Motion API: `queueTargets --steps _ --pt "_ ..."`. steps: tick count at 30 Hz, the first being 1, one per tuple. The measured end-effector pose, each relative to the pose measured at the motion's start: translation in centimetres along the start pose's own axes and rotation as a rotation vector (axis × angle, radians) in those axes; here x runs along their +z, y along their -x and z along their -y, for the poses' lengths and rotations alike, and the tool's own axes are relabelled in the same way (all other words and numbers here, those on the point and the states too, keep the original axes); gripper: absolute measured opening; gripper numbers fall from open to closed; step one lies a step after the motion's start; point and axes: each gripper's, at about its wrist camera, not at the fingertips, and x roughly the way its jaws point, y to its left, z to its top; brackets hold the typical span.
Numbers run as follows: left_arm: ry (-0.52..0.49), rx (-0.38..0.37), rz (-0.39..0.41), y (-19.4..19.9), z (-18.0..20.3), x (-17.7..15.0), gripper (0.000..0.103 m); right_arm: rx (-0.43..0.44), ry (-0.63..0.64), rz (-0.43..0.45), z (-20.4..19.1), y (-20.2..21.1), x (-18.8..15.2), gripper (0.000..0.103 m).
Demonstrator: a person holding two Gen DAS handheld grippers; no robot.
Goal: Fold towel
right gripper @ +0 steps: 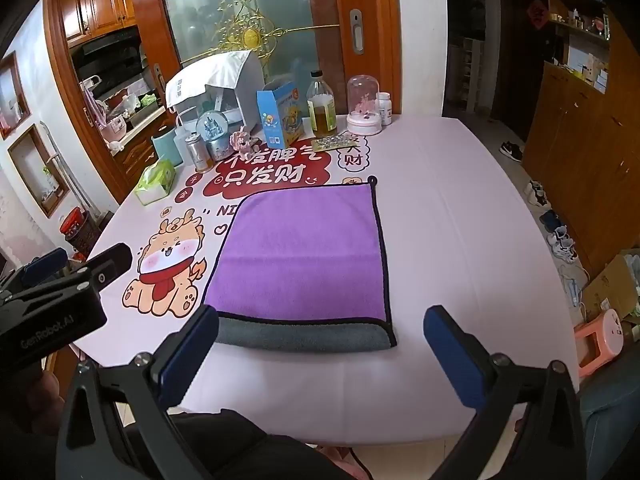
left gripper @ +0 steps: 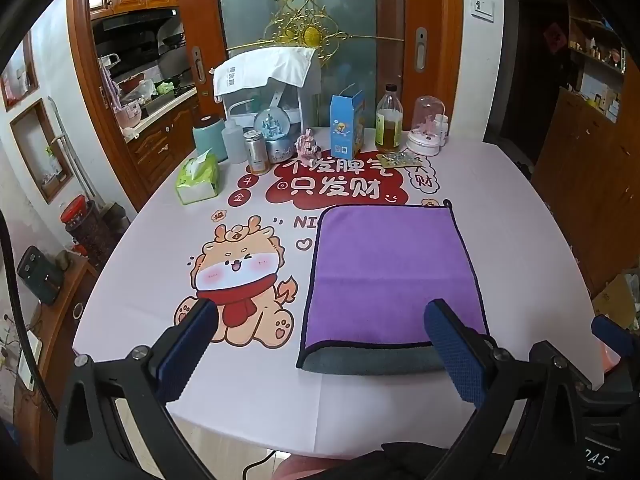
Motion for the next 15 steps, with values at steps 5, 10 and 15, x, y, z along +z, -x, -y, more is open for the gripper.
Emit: queueTargets --steps 5,10,15 --pt "0.003 -0.003 0.003 0.01 -0.05 0.02 0.102 -0.002 0.000 -0.001 0.12 -0.06 0.04 0.103" --pt "0.002 -0.004 0.003 0.02 -0.07 0.01 0.102 -0.005 -0.003 0.001 0.24 -0.05 0.04 0.103" --pt "-0.003 -0.010 0.000 0.22 -0.59 0.03 0.102 -0.001 0.001 -0.003 0.51 -0.15 0.23 0.103"
